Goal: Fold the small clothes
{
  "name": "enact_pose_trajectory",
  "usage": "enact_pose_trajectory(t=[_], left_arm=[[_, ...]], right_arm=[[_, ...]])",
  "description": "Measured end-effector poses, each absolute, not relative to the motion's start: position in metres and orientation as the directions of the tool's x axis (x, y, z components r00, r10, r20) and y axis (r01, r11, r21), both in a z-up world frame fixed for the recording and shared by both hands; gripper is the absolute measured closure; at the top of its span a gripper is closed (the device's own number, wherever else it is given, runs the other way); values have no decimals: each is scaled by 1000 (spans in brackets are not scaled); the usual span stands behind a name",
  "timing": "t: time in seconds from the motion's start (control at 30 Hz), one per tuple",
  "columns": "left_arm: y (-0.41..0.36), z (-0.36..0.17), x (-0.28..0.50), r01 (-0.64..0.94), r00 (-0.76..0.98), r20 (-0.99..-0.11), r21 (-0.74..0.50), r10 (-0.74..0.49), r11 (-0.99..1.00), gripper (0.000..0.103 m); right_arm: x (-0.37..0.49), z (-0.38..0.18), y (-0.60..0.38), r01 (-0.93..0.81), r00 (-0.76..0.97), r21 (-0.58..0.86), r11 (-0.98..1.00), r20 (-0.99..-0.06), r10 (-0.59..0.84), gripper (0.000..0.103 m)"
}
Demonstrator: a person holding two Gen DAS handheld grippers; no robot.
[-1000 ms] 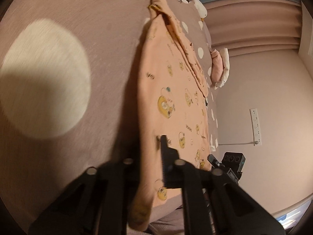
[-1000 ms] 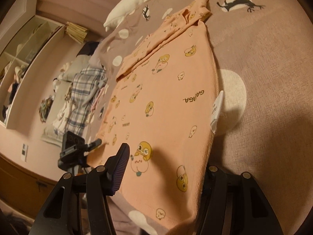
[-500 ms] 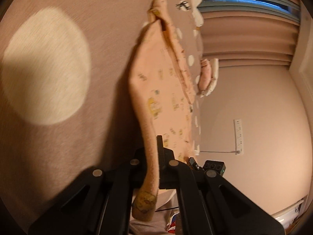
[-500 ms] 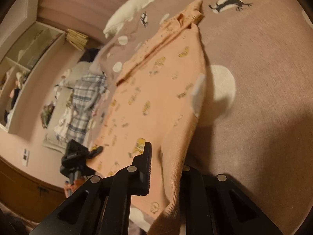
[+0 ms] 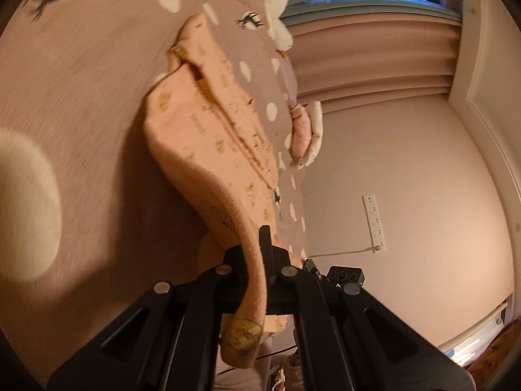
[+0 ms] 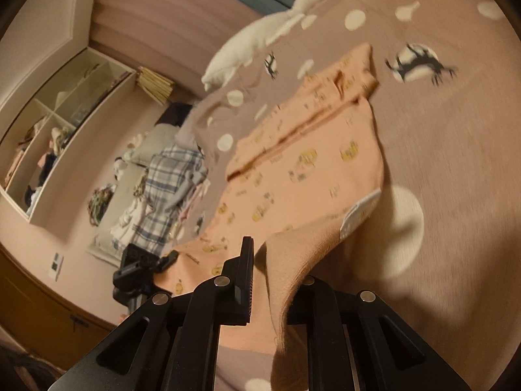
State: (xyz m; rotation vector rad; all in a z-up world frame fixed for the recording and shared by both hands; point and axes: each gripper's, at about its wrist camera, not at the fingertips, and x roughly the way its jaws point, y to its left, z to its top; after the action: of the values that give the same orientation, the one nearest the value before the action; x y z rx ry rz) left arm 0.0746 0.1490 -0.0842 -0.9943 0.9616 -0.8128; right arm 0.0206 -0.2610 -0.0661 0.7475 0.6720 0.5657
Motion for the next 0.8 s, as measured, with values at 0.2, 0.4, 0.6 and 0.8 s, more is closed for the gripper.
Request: enact_pose_trajectory(t=[0.2, 0.4, 0.6, 0.8], left_arm=[[140, -76, 101, 130, 394, -282, -925, -875, 357, 103], [130, -61, 134, 166, 411, -264, -919, -873, 357, 103], [122, -45, 179, 200, 445, -249, -909, -860, 366, 103], [116, -44, 220, 180, 443, -269, -908, -855, 379, 103]], right_arm=[[37, -42, -260, -242, 714, 691, 682, -349, 607, 88], [63, -25, -271, -239, 756, 674, 699, -323, 570, 88], [97, -9, -281, -235, 790, 667, 707, -293, 539, 88], [138, -10, -289, -206, 799, 681, 703, -297, 522, 93]])
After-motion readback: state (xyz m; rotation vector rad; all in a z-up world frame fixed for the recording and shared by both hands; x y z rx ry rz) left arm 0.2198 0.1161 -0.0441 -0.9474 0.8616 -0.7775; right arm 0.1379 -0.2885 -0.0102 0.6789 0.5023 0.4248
